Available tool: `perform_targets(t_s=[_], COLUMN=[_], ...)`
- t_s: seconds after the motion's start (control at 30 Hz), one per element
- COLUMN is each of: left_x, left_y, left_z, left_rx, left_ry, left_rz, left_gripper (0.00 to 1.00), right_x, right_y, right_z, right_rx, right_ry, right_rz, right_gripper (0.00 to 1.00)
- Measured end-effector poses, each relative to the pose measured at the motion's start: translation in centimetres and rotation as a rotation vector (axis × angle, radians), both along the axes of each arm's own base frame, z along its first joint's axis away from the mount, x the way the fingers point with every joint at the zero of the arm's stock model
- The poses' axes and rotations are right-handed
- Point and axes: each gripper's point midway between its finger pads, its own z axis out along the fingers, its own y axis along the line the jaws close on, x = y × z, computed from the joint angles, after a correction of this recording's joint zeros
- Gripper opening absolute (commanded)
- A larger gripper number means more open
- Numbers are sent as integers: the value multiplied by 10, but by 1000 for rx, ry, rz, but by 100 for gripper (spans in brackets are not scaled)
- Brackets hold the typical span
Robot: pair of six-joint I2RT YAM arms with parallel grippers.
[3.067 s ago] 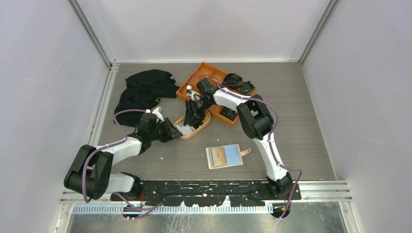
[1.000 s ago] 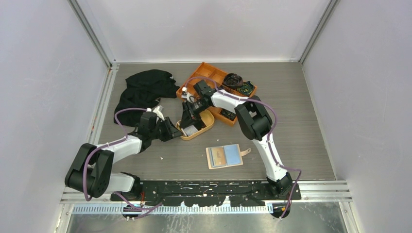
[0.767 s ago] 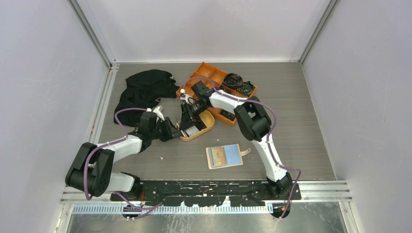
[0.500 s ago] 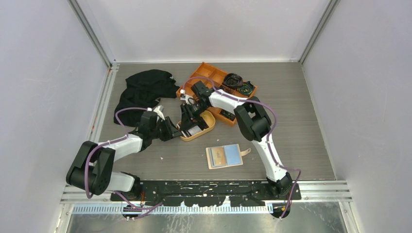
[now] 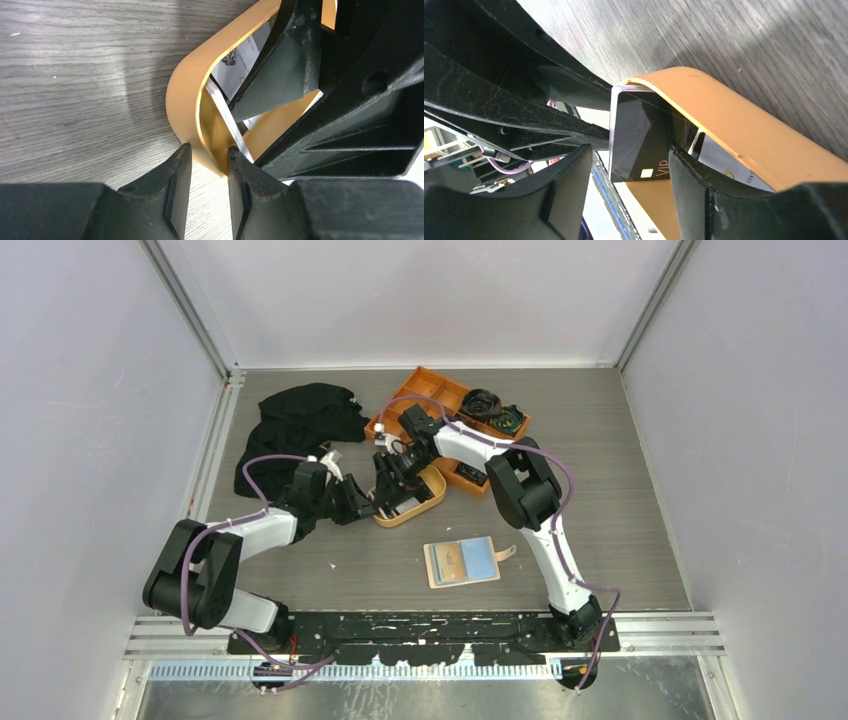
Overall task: Put the credit cards into the card holder
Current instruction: Pick up the credit card from the storage box.
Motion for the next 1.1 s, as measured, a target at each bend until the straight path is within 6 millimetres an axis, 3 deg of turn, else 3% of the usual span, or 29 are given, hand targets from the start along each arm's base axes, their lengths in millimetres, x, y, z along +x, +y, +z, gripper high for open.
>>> perform_targets(t_s=[0.3,0.53,1.1], left_x=[6,4,12], left_y=[-6,-10,-16], left_z=[1,-1,-4], left_rx=[-15,-28,-46], left_ry=[12,27,43], left_rz=[-21,-38,-45], left_gripper=[39,44,50], right_x=[-6,-3,10], right_y=[-6,-10,-23], right_z=[1,2,2], right_rx=[10,12,15], right_ry=[8,16,52], right_rz=[35,27,-26], right_gripper=[66,62,34])
